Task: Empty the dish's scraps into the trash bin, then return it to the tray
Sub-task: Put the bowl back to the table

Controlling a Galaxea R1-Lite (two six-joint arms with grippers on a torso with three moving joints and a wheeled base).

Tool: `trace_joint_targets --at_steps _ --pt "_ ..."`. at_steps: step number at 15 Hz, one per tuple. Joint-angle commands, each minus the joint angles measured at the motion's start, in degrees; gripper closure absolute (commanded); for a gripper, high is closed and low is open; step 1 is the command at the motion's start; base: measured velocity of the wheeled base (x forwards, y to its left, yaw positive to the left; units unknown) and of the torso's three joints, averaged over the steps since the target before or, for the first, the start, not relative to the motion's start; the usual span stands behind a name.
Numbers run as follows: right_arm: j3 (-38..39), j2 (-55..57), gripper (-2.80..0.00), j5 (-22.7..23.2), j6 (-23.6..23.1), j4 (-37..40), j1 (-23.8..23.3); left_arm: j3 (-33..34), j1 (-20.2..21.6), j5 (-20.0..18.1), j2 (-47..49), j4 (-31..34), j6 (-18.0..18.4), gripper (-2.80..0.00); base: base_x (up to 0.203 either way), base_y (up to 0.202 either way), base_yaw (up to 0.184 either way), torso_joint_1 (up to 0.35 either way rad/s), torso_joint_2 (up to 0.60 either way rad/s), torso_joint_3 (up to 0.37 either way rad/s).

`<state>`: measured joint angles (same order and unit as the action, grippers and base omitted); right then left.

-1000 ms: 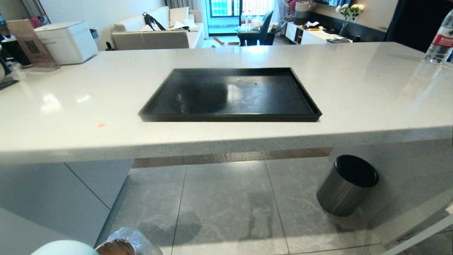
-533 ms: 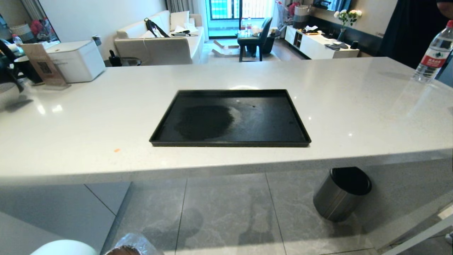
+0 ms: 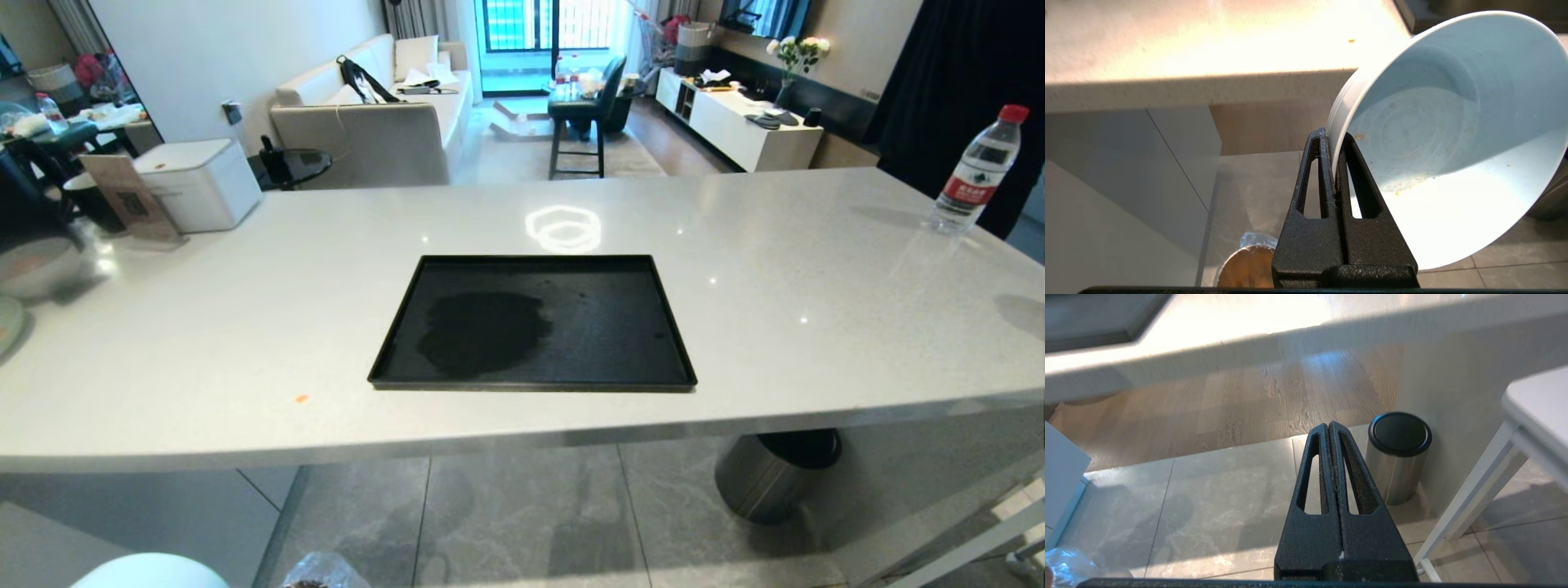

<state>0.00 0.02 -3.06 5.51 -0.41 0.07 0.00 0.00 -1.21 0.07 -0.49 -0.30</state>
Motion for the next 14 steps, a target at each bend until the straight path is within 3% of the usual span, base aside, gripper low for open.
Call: trace_joint_targets --at_steps 1,5,14 --pt "0.0 0.0 0.00 0.0 0.0 0.0 0.0 0.0 0.0 0.0 0.0 0.0 0.0 0.00 0.000 0.000 0.000 0.188 -0.55 -0.360" --pt "-0.1 0.0 0.00 0.0 0.0 0.0 0.0 0.0 0.0 0.0 0.0 0.0 0.0 0.00 0.000 0.000 0.000 0.162 -0.46 -0.299" --pt "0.0 0.0 0.00 0.0 0.1 0.0 0.0 0.0 0.0 0.0 0.0 0.0 0.0 0.00 0.000 0.000 0.000 0.012 -0.03 -0.021"
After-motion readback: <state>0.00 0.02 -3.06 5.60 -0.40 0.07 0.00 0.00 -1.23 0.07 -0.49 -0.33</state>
